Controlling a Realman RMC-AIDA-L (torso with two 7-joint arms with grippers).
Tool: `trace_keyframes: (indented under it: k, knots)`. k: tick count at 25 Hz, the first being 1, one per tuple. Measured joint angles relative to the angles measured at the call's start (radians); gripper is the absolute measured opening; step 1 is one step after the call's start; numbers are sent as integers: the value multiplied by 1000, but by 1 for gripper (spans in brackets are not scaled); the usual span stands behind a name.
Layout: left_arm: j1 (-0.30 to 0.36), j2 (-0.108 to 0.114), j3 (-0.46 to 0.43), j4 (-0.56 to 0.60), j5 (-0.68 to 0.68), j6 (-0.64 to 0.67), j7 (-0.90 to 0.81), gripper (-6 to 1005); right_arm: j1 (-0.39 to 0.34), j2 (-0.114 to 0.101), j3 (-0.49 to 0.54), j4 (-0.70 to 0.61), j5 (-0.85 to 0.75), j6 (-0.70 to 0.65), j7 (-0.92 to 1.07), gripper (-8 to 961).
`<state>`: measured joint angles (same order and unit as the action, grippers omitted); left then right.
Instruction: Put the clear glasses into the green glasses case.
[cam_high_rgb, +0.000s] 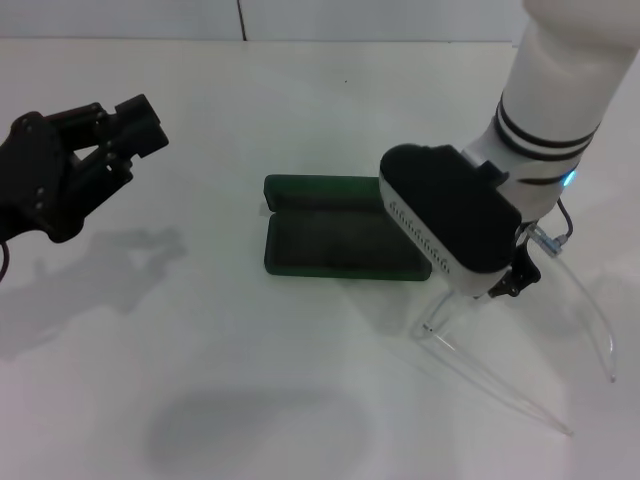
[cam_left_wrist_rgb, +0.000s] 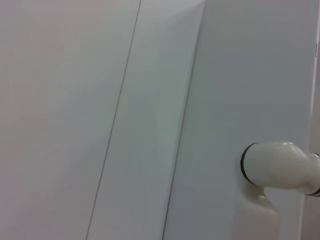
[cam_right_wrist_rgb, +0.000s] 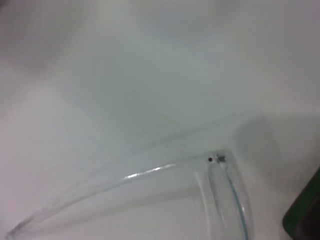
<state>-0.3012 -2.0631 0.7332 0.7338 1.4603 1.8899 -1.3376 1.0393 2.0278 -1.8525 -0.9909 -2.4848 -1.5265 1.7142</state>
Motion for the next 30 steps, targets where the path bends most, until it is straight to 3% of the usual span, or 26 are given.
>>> trace_keyframes:
  k: [4, 20, 24, 30]
  knots:
    - [6, 0, 0, 0, 0, 2, 0, 195, -5, 0, -46, -6, -4, 16, 26, 151]
    - [27, 6, 0, -1, -11, 8, 0, 194, -75, 0, -37, -183, -7, -54, 118, 114]
    - [27, 8, 0, -1, -13, 8, -2, 194, -135, -2, 49, -280, -10, -77, 130, 114]
    - [21, -6, 2, -1, -23, 26, 2, 195, -275, -5, 307, -493, 58, -138, 128, 114]
